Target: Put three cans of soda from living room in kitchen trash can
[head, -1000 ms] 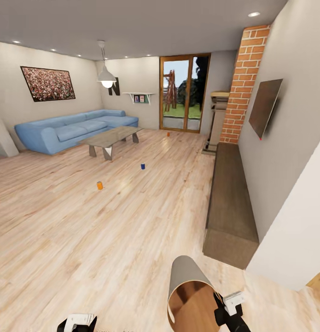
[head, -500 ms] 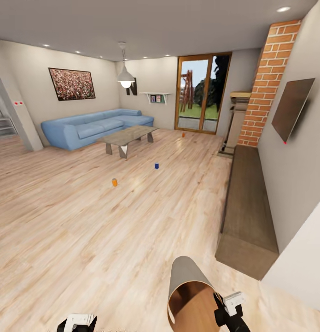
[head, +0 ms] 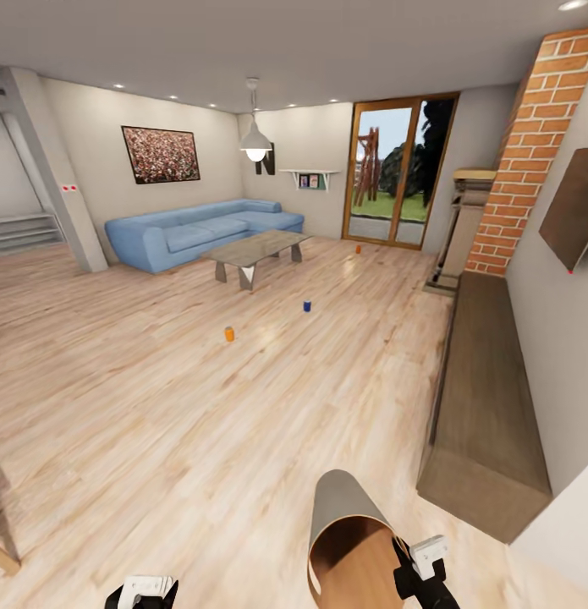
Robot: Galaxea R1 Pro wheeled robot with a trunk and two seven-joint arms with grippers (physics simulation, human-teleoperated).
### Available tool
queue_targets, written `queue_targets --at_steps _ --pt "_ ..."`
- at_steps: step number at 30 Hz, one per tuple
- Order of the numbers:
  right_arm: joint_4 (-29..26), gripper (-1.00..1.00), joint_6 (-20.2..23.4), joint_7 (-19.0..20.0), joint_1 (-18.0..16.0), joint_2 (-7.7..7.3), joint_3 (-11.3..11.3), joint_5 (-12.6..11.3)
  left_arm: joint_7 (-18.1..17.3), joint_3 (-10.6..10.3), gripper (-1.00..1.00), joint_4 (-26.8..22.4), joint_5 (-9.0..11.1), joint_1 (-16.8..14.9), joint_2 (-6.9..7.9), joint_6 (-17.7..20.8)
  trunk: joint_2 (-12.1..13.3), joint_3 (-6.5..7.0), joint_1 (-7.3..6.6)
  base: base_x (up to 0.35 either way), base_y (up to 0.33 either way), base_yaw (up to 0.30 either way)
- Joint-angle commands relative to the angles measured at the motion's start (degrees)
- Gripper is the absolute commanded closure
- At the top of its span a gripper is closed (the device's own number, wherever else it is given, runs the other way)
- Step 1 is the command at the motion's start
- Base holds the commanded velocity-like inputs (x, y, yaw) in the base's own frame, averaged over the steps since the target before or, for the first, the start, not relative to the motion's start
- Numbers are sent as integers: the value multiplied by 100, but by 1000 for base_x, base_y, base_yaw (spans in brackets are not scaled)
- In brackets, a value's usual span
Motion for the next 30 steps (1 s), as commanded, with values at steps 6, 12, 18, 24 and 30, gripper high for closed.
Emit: queue_targets --at_steps 6,12,18,24,30 --pt "-14 100 1 53 -2 0 -18 -30 -4 0 -100 0 -7 0 0 5 0 1 0 285 0 19" --pt "-14 100 1 53 -2 0 -18 -30 -8 0 -100 0 -1 0 6 7 0 1 0 320 0 2" --pt "-14 100 1 53 0 -1 -18 -30 -8 0 -100 0 0 0 7 5 0 1 0 324 0 0" --pt "-14 100 1 53 -1 0 -18 -30 -9 0 -100 -2 4 0 8 6 0 1 0 325 67 0" --pt "-14 100 1 53 -1 1 -18 -30 -9 0 -100 -1 3 0 8 7 0 1 0 322 105 0"
